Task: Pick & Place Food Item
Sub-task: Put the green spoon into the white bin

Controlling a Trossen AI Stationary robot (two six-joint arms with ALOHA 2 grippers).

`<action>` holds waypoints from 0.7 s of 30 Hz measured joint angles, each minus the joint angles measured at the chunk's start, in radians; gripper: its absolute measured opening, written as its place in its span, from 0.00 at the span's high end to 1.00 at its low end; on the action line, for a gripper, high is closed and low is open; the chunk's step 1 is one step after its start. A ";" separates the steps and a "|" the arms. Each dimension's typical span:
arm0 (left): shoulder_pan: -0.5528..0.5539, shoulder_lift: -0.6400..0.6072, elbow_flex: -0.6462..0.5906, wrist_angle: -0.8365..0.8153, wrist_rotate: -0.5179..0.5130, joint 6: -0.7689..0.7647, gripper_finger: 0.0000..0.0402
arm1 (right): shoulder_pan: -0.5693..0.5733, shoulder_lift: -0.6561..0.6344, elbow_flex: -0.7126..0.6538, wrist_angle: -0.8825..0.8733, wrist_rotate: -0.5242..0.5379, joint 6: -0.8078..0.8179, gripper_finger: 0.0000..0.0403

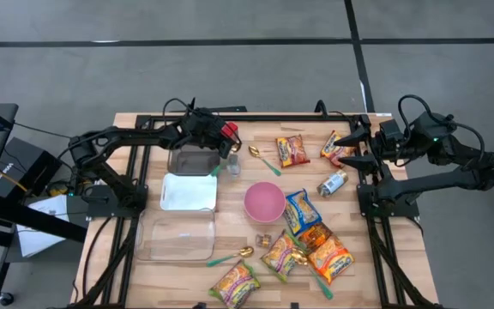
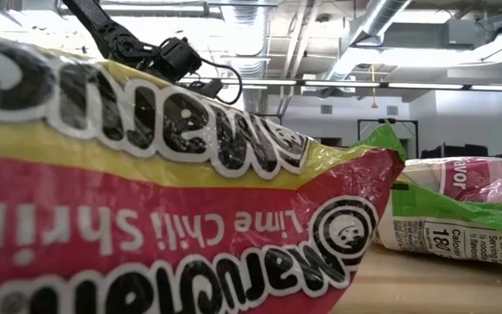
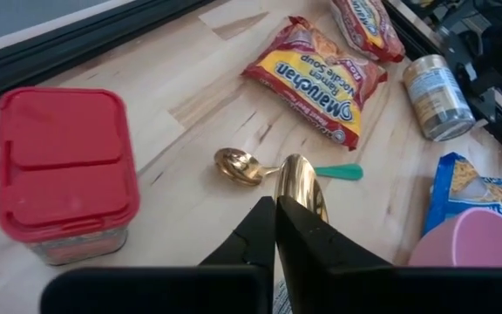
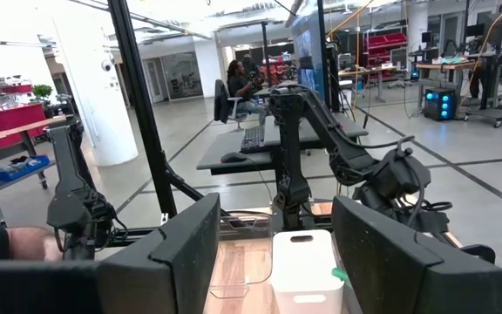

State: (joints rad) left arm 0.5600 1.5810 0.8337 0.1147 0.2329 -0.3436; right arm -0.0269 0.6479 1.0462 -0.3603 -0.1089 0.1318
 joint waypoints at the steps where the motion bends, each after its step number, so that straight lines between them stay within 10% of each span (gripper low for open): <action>1: 0.004 0.000 0.000 -0.001 0.000 -0.001 0.99 | 0.000 0.000 0.000 0.000 0.000 0.000 0.47; 21: 0.015 0.000 -0.001 0.024 0.001 -0.013 1.00 | 0.000 0.000 0.000 0.000 0.000 0.000 0.47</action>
State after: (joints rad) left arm 0.5747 1.5810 0.8330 0.1383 0.2337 -0.3567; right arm -0.0265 0.6479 1.0462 -0.3599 -0.1085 0.1322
